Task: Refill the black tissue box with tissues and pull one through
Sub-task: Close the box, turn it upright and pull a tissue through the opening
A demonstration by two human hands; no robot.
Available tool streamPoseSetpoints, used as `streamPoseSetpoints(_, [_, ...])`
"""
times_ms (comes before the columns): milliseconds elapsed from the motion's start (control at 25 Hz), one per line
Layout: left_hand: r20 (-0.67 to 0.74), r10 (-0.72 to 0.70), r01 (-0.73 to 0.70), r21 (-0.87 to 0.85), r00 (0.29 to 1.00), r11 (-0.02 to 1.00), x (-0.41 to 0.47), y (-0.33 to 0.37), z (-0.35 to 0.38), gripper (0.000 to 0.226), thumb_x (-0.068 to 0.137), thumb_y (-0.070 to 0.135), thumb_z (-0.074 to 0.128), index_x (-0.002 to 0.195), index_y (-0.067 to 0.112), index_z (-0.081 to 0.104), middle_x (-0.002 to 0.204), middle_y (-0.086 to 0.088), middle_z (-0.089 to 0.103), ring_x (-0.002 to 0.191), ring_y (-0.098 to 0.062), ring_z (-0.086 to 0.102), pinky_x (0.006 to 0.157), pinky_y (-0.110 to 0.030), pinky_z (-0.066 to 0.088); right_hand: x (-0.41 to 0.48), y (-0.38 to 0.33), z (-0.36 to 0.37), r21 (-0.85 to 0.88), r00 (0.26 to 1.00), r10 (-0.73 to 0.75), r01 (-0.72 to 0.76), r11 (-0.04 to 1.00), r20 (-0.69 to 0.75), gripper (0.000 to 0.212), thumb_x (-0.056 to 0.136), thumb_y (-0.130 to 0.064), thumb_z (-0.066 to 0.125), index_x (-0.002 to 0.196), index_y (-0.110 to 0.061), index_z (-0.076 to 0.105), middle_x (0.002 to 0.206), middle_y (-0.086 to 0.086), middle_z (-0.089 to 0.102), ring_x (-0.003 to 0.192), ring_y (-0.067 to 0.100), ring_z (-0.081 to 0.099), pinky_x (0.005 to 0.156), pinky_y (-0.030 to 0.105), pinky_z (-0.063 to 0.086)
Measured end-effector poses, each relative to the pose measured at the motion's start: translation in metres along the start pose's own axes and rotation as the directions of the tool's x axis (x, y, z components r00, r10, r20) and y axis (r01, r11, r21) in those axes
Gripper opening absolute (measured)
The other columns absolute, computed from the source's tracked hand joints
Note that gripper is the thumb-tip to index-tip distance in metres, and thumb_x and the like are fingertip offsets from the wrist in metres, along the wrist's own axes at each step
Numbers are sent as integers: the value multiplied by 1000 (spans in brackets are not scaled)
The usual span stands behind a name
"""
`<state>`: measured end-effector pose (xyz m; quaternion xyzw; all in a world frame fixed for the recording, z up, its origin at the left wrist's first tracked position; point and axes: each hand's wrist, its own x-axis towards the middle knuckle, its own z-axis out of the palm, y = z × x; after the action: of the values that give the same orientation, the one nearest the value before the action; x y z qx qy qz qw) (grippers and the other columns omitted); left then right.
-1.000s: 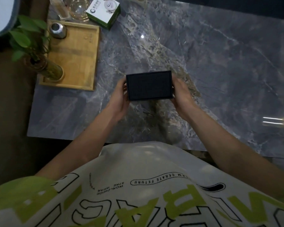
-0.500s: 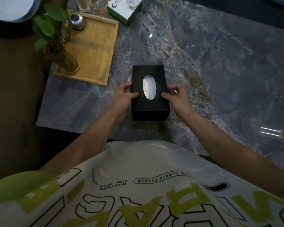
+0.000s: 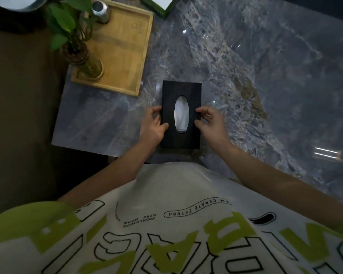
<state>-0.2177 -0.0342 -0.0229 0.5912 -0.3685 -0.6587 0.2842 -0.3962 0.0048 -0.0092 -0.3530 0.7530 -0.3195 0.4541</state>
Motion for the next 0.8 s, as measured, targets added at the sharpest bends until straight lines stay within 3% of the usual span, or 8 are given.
streamPoseSetpoints(120, [23,35,-35,17,999,999,5,-7,-5,48,82,-22,55,124,-6,39,123,-11,48,130,-29,48,112,-41,38,2,-1,3,-184,997,-80,79,980,3,26,83,-10,67,108,-15,66,117,13,57,108,13,55,98,20,45])
streamPoseSetpoints(280, [57,65,-70,87,996,994,9,-10,-11,44,82,-13,62,119,4,43,121,-7,50,125,-22,51,108,-33,43,-2,-11,14,-425,993,-115,107,899,9,26,88,-29,66,113,-21,67,123,7,42,111,13,46,97,16,34])
streamPoseSetpoints(400, [104,71,-81,95,992,992,12,-11,-17,44,82,-10,64,113,13,42,122,-6,50,123,-15,50,108,-34,42,6,-17,27,-648,964,-265,222,729,33,33,91,-32,59,120,-19,65,145,20,32,131,34,39,105,39,40])
streamPoseSetpoints(480, [111,70,-81,90,991,993,13,-13,-18,45,82,-9,64,112,16,42,121,-5,50,122,-15,49,108,-34,41,12,-16,35,-805,981,-177,165,570,75,41,93,-33,54,132,-22,55,153,29,20,137,45,29,108,51,34])
streamPoseSetpoints(560, [125,71,-81,81,990,993,15,-14,-19,45,82,-8,64,110,18,42,120,-4,51,122,-14,50,107,-33,42,16,-10,48,-899,983,-182,111,423,35,49,90,-30,57,137,-19,50,151,37,22,136,51,32,107,57,34])
streamPoseSetpoints(640, [144,80,-92,76,986,993,18,-17,-20,45,81,-7,64,109,20,42,118,-2,52,120,-13,51,106,-32,43,19,-9,60,-932,975,-221,58,358,-24,49,84,-24,65,131,-11,56,145,43,29,130,55,40,103,61,36])
streamPoseSetpoints(800, [166,83,-96,75,983,993,22,-18,-24,44,82,-6,66,110,18,41,120,0,51,122,-10,49,100,-21,42,28,-10,68,-930,996,-61,-39,366,-66,46,96,-20,48,141,-11,44,156,36,0,144,48,14,116,56,14])
